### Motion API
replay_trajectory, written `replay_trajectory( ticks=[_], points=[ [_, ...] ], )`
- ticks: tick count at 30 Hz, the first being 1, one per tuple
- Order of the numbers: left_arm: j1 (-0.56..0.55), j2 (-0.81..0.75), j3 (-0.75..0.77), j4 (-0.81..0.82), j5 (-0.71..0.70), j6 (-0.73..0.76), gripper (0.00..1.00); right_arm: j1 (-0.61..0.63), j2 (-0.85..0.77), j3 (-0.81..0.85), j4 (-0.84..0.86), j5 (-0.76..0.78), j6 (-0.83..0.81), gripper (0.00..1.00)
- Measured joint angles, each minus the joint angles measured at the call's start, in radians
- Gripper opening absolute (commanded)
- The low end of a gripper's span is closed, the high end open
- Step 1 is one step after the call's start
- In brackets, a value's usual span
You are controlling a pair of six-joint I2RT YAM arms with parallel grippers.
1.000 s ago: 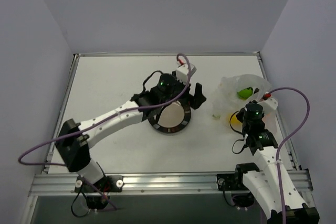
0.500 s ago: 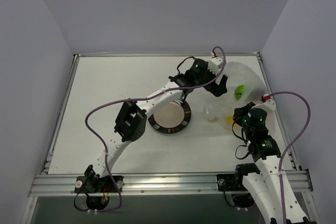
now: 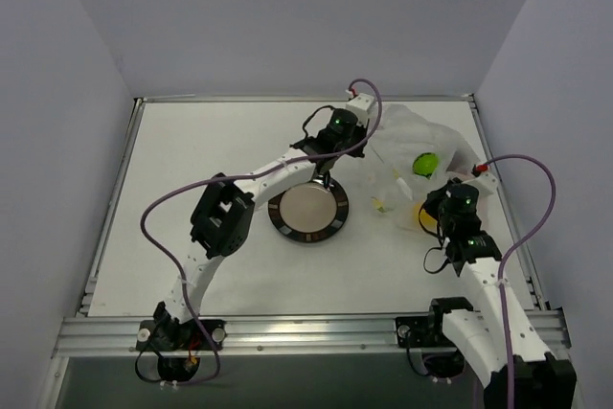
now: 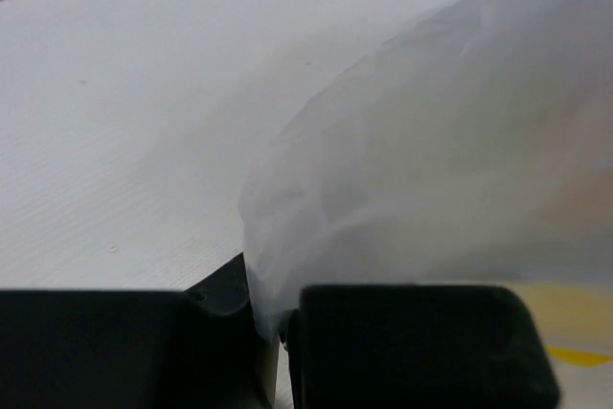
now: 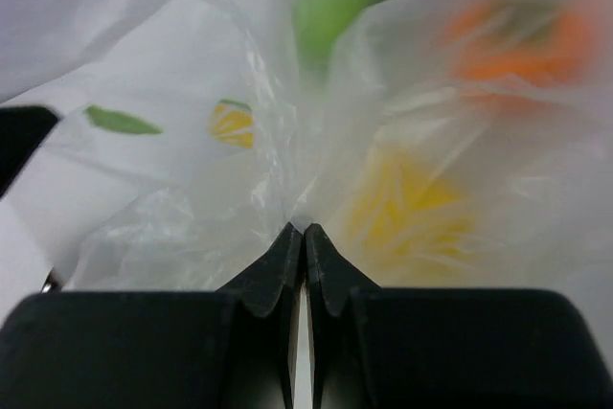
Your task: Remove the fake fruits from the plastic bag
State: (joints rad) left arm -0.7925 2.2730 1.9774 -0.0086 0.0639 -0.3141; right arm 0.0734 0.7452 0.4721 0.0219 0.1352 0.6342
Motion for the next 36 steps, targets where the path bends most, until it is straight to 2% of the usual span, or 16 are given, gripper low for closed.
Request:
replay_trajectory(
  ticks=[4,8,13,16,20,22,24,25,28,30,36],
  points=[
    [0.024,-0.121,-0.143,0.088,-0.036,-0.035,0.02,-0.078,0.199,0.008,0.132,-0.017,0.016,0.00],
    [0.012,-0.226,-0.279,0.188,-0.054,-0.074,0.02,-0.201,0.393,0.064,0.250,-0.118,0.029,0.00],
    [-0.015,-0.290,-0.392,0.274,-0.045,-0.138,0.02,-0.304,0.599,0.289,0.332,-0.271,0.048,0.00],
    [-0.020,-0.284,-0.392,0.290,-0.025,-0.168,0.02,-0.321,0.570,0.289,0.384,-0.291,0.072,0.00],
    [-0.020,-0.268,-0.388,0.312,-0.002,-0.204,0.02,-0.328,0.396,0.063,0.402,-0.237,0.100,0.00],
    [-0.022,-0.256,-0.388,0.320,0.000,-0.220,0.02,-0.358,0.358,-0.044,0.386,-0.219,0.123,0.00],
    [-0.027,-0.240,-0.388,0.323,0.000,-0.235,0.02,-0.422,0.367,-0.103,0.338,-0.207,0.150,0.10],
    [-0.032,-0.231,-0.386,0.323,0.002,-0.242,0.02,-0.458,0.373,-0.113,0.307,-0.209,0.159,0.35],
    [-0.047,-0.196,-0.377,0.327,0.011,-0.263,0.02,-0.521,0.350,-0.096,0.238,-0.203,0.176,0.85],
    [-0.055,-0.175,-0.375,0.333,0.017,-0.275,0.02,-0.517,0.287,-0.048,0.185,-0.199,0.156,0.92],
    [-0.076,-0.143,-0.371,0.344,0.029,-0.296,0.02,-0.457,0.089,0.182,0.100,-0.184,0.096,1.00]
  ],
)
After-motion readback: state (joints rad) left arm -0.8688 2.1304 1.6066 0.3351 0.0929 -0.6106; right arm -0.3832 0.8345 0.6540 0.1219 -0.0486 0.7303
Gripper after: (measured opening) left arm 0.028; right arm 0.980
